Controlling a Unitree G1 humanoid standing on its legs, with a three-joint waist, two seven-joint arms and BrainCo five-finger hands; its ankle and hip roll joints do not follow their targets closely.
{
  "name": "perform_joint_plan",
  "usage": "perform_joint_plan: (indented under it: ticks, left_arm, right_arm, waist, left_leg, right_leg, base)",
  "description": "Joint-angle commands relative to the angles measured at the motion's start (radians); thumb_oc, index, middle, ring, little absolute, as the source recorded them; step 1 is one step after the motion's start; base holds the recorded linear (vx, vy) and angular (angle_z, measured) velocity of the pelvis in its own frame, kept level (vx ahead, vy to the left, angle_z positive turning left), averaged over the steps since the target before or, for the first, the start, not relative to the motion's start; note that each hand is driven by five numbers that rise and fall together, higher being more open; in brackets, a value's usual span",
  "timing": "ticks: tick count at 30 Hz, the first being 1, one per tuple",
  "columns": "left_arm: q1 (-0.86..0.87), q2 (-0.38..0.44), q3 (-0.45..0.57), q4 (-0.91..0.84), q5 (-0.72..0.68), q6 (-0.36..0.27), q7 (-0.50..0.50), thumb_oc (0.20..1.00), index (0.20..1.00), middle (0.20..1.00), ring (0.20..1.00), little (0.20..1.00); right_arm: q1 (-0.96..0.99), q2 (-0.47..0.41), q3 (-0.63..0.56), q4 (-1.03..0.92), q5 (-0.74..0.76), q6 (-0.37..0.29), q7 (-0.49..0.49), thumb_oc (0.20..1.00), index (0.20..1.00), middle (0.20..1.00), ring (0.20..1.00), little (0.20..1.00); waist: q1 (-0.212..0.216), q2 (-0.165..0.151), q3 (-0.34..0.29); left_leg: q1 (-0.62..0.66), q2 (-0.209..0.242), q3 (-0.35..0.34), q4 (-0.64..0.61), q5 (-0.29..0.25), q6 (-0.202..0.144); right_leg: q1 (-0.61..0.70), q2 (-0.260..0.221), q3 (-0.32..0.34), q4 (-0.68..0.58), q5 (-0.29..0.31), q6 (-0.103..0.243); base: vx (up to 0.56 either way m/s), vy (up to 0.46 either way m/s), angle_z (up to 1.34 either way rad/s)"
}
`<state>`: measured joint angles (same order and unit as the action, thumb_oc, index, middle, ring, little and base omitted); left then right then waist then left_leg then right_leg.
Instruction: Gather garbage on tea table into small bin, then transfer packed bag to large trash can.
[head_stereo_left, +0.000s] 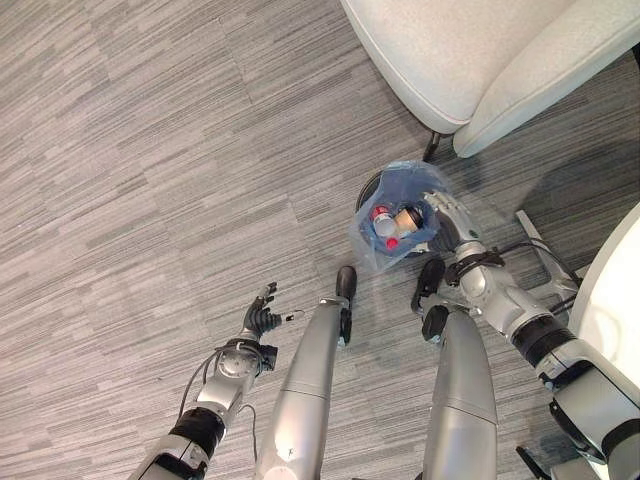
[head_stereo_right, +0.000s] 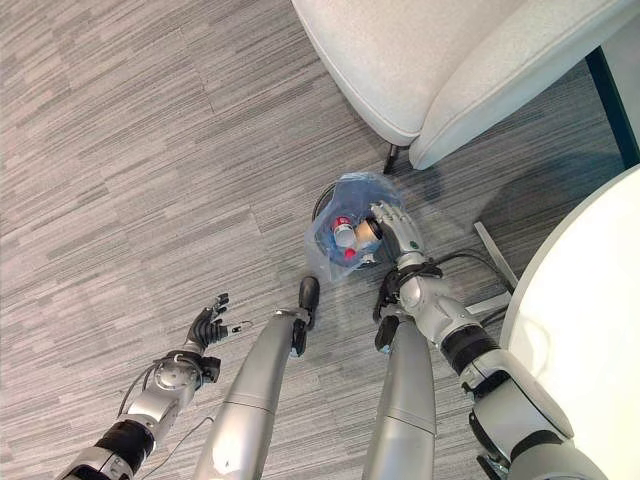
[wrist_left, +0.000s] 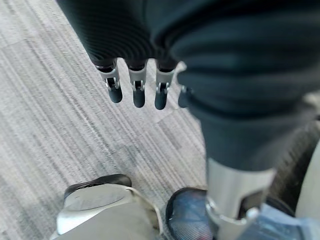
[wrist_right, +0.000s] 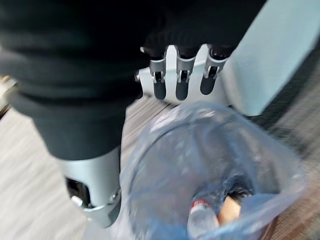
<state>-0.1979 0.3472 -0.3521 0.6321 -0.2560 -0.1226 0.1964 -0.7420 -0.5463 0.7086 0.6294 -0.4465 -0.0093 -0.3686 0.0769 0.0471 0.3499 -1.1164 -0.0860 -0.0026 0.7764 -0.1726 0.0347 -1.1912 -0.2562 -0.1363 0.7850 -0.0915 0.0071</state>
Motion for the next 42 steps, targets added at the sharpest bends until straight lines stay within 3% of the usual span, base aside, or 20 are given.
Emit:
perform_joint_plan:
  ticks: [1, 7, 13, 14, 23, 33, 37, 40, 42]
  left_arm:
    - [0.008, 0.03, 0.017, 0.002, 0.019, -0.028, 0.013, 1.0, 1.0, 1.0, 1.0, 1.0]
    - [-0.01, 0.069, -0.004, -0.006, -0.019, -0.045, 0.025, 1.0, 1.0, 1.0, 1.0, 1.0]
    - [-0.051, 0.066, -0.032, -0.001, -0.017, -0.047, 0.041, 1.0, 1.0, 1.0, 1.0, 1.0]
    - [-0.059, 0.065, -0.04, -0.002, -0.012, -0.045, 0.04, 1.0, 1.0, 1.0, 1.0, 1.0]
    - [-0.077, 0.058, -0.023, 0.019, -0.02, -0.033, 0.028, 1.0, 1.0, 1.0, 1.0, 1.0]
    - [-0.062, 0.046, 0.002, 0.038, -0.002, -0.012, 0.021, 1.0, 1.0, 1.0, 1.0, 1.0]
    - [-0.039, 0.035, 0.027, 0.039, 0.01, 0.005, 0.009, 1.0, 1.0, 1.0, 1.0, 1.0]
    - [-0.03, 0.033, 0.033, 0.038, 0.012, 0.011, 0.005, 1.0, 1.0, 1.0, 1.0, 1.0]
    - [-0.01, 0.031, 0.052, 0.029, 0.01, 0.019, -0.004, 1.0, 1.0, 1.0, 1.0, 1.0]
  right_arm:
    - [-0.093, -0.016, 0.02, 0.01, -0.101, 0.007, 0.02, 1.0, 1.0, 1.0, 1.0, 1.0]
    - [-0.198, 0.046, 0.165, 0.24, -0.153, 0.047, 0.055, 1.0, 1.0, 1.0, 1.0, 1.0]
    - [-0.165, 0.156, 0.191, 0.431, -0.142, 0.078, 0.074, 1.0, 1.0, 1.0, 1.0, 1.0]
    - [-0.16, 0.17, 0.189, 0.451, -0.129, 0.082, 0.077, 0.2, 0.2, 0.2, 0.2, 0.2]
    - [-0.154, 0.111, 0.081, 0.303, 0.002, 0.059, 0.049, 0.2, 0.2, 0.2, 0.2, 0.2]
    - [-0.094, 0.112, -0.033, 0.152, 0.11, 0.027, 0.037, 0.2, 0.2, 0.2, 0.2, 0.2]
    - [0.027, 0.15, -0.172, -0.01, 0.315, -0.022, 0.053, 0.2, 0.2, 0.2, 0.2, 0.2]
    - [0.075, 0.165, -0.212, -0.068, 0.389, -0.039, 0.069, 0.2, 0.2, 0.2, 0.2, 0.2]
    - [0.145, 0.185, -0.249, -0.151, 0.46, -0.062, 0.099, 0.2, 0.2, 0.2, 0.2, 0.2]
  waist:
    - [0.036, 0.013, 0.023]
    - [0.06, 0.028, 0.043]
    - [0.064, 0.039, 0.073]
    - [0.065, 0.04, 0.075]
    - [0.052, 0.036, 0.072]
    - [0.042, 0.024, 0.041]
    - [0.027, 0.009, 0.021]
    - [0.022, 0.003, 0.023]
    - [0.012, -0.009, 0.022]
  left_leg:
    - [-0.004, -0.023, 0.004, -0.11, 0.023, -0.006]
    - [-0.113, -0.046, -0.002, -0.047, 0.035, -0.017]
    - [-0.187, -0.056, -0.002, -0.02, 0.058, -0.026]
    - [-0.187, -0.054, -0.002, -0.027, 0.064, -0.027]
    - [-0.121, -0.03, -0.003, -0.095, 0.087, -0.026]
    - [-0.04, -0.008, -0.006, -0.145, 0.088, -0.023]
    - [0.115, 0.004, -0.014, -0.249, 0.099, -0.023]
    - [0.19, 0.008, -0.019, -0.297, 0.105, -0.024]
    - [0.306, 0.011, -0.022, -0.364, 0.112, -0.028]
  right_leg:
    - [0.049, 0.002, 0.014, 0.075, -0.197, 0.013]
    - [-0.053, -0.025, 0.026, 0.154, -0.217, -0.002]
    - [-0.127, -0.025, 0.034, 0.202, -0.209, -0.009]
    - [-0.127, -0.02, 0.031, 0.196, -0.204, -0.007]
    - [-0.066, 0.017, 0.014, 0.135, -0.176, 0.006]
    - [0.009, 0.034, 0.0, 0.09, -0.168, 0.018]
    - [0.151, 0.045, -0.024, -0.003, -0.144, 0.031]
    - [0.222, 0.05, -0.035, -0.047, -0.132, 0.036]
    - [0.336, 0.059, -0.046, -0.125, -0.11, 0.044]
  base:
    - [-0.01, -0.02, 0.05]
    - [-0.01, -0.026, 0.18]
    - [-0.04, -0.045, 0.12]
    - [-0.07, -0.033, -0.04]
    - [-0.07, -0.032, -0.09]
    - [-0.01, -0.003, -0.01]
    - [-0.01, -0.007, -0.04]
    - [0.01, -0.014, -0.06]
    - [0.06, -0.029, 0.04]
